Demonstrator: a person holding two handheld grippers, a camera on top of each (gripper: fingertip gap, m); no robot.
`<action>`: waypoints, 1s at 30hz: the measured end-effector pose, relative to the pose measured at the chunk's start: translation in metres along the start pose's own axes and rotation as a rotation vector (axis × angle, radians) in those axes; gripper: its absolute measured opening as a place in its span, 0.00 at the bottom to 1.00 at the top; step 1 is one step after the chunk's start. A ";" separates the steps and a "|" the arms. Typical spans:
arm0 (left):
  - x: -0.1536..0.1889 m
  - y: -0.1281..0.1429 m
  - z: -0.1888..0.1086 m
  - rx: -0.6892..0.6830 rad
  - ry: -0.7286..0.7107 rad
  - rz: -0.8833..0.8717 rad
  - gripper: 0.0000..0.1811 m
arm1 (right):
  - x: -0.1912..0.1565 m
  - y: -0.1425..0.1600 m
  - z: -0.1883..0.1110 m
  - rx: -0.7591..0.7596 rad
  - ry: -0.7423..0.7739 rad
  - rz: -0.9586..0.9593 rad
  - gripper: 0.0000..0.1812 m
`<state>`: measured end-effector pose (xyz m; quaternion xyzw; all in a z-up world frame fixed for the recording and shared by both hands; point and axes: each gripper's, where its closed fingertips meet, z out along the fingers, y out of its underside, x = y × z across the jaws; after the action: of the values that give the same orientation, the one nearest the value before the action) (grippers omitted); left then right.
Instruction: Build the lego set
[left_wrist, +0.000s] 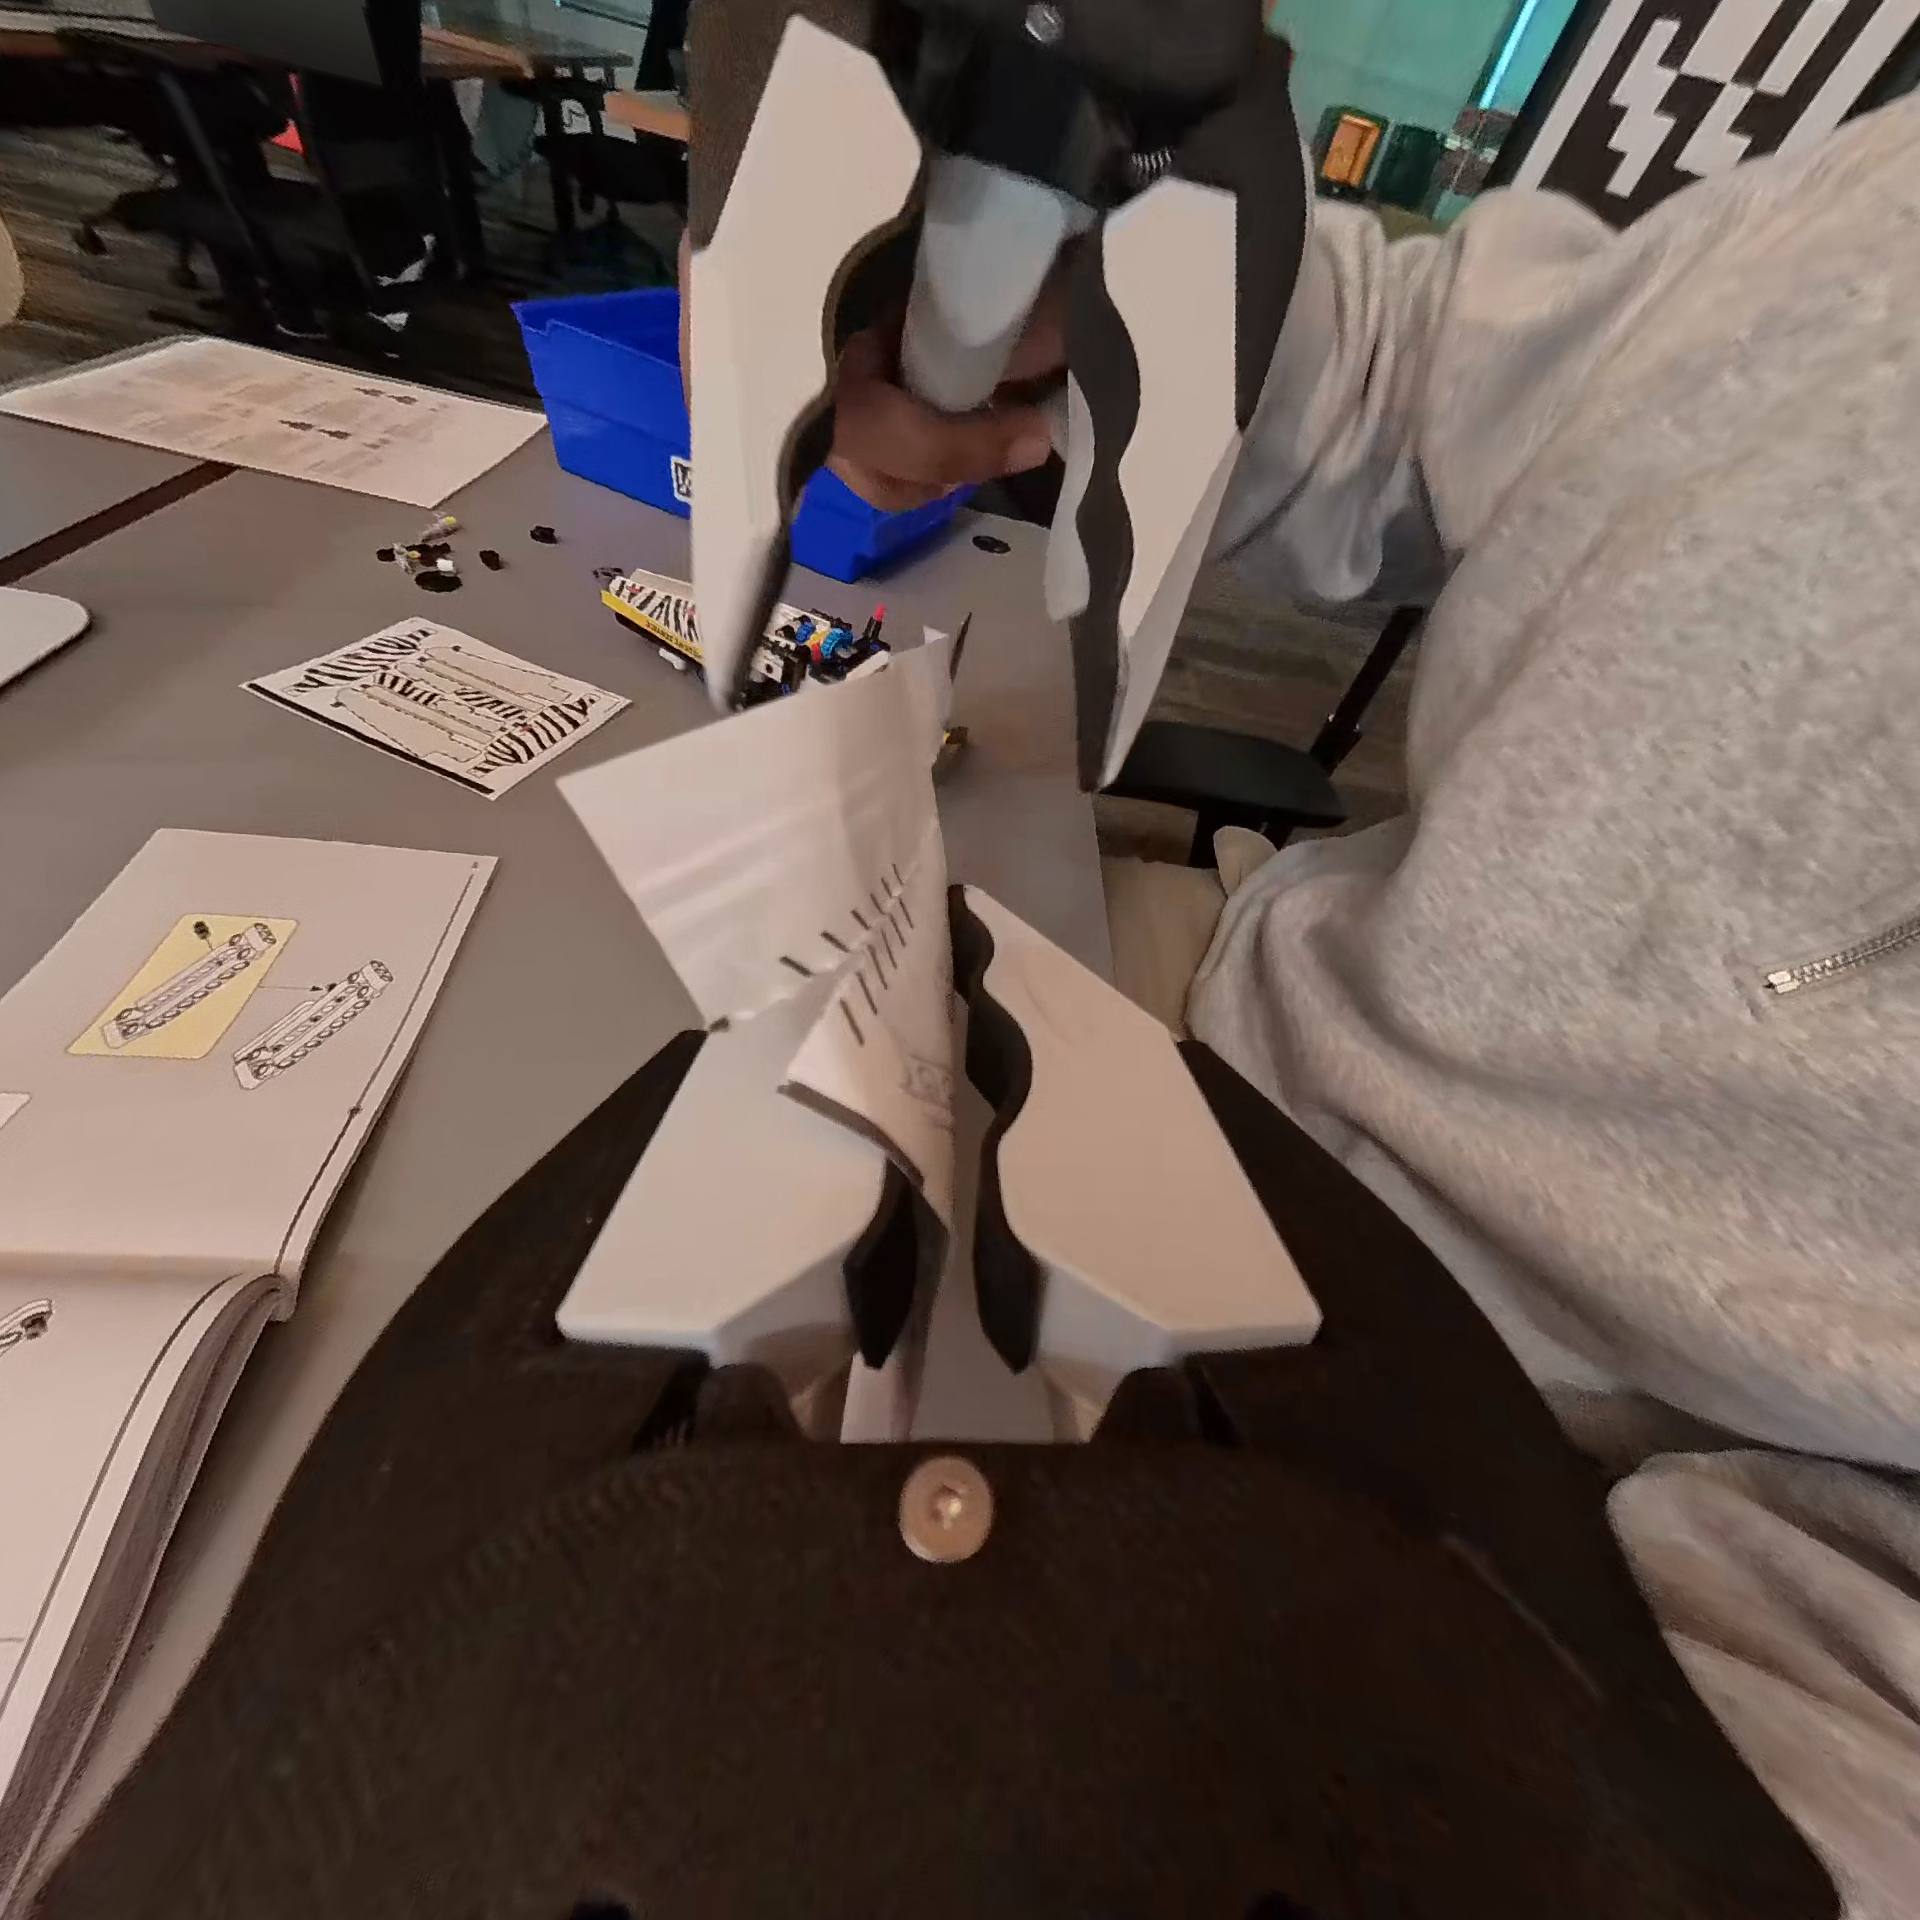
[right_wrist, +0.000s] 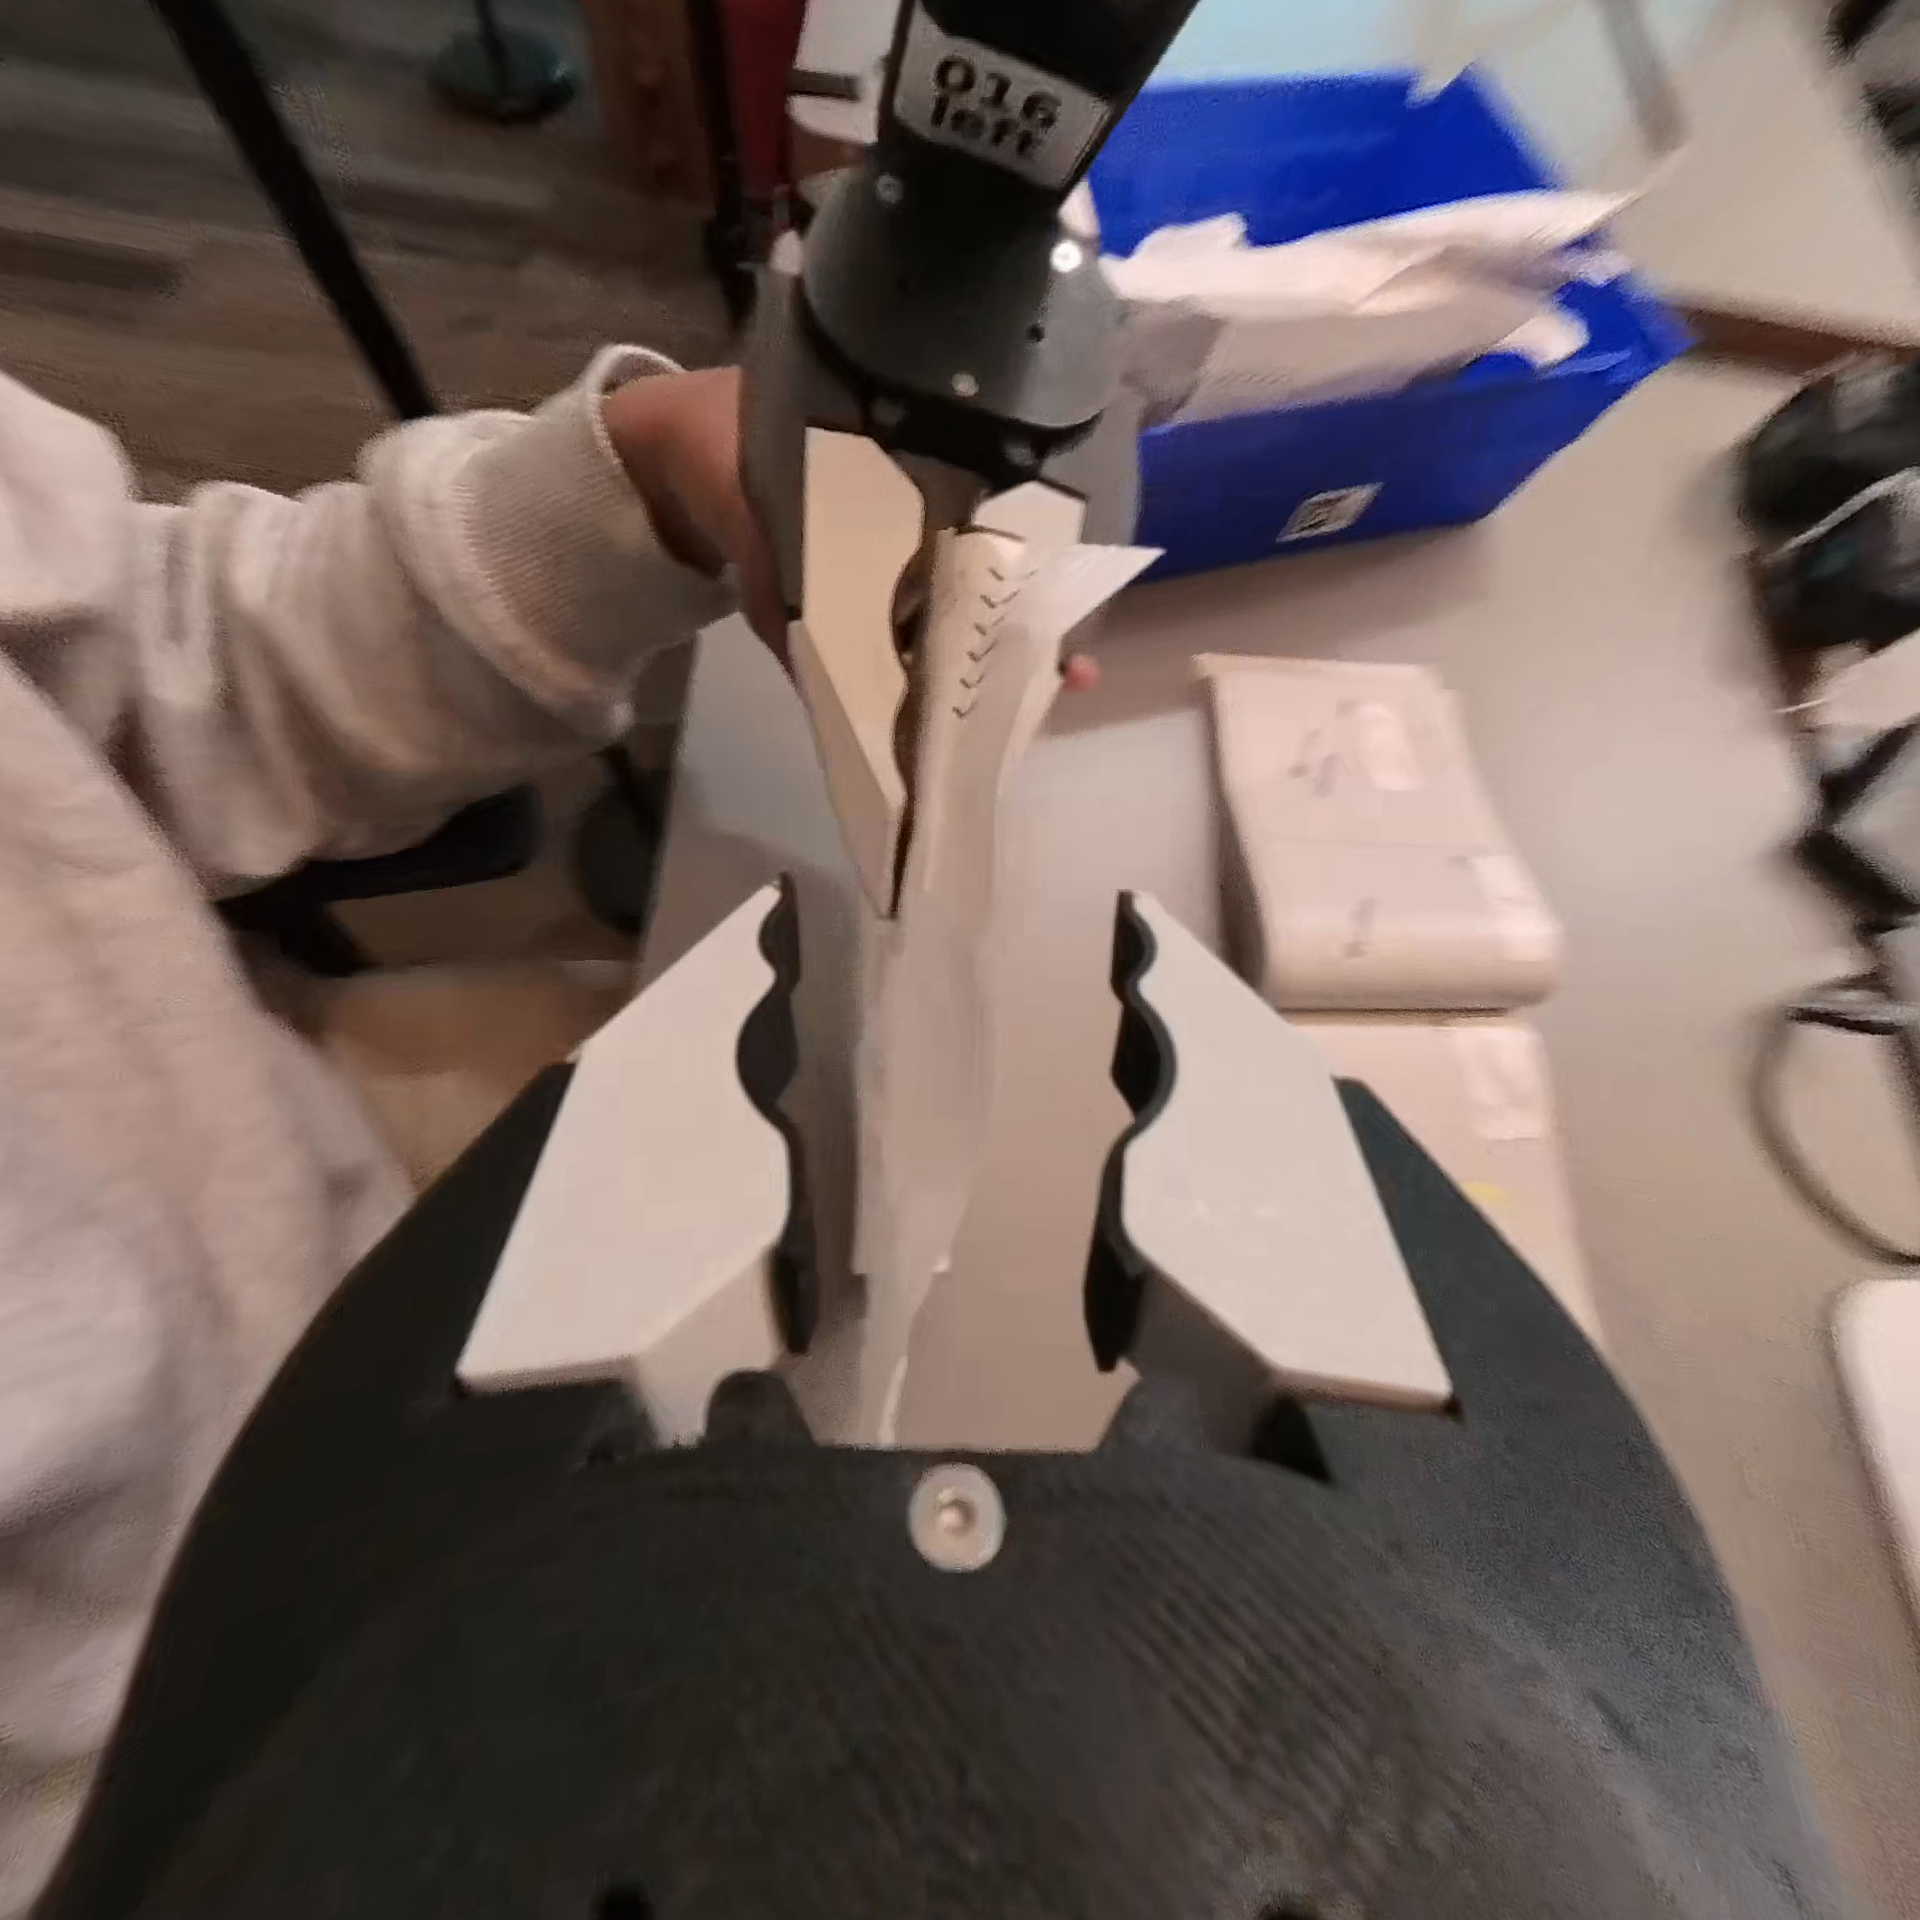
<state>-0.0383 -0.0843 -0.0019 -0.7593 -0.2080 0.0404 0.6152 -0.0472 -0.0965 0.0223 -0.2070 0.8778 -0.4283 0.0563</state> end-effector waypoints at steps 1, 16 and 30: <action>0.001 0.000 0.000 -0.001 0.003 0.004 0.00 | -0.007 -0.001 0.002 -0.015 -0.077 0.054 0.30; 0.000 0.007 -0.004 0.061 0.089 -0.007 0.00 | -0.008 0.021 0.006 -0.092 -0.249 0.058 0.00; 0.001 0.007 0.001 0.062 0.117 -0.012 0.00 | -0.010 0.014 0.010 -0.045 -0.330 0.134 0.00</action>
<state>-0.0356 -0.0843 -0.0088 -0.7397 -0.1749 -0.0013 0.6498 -0.0396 -0.0922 0.0042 -0.2168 0.8779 -0.3640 0.2234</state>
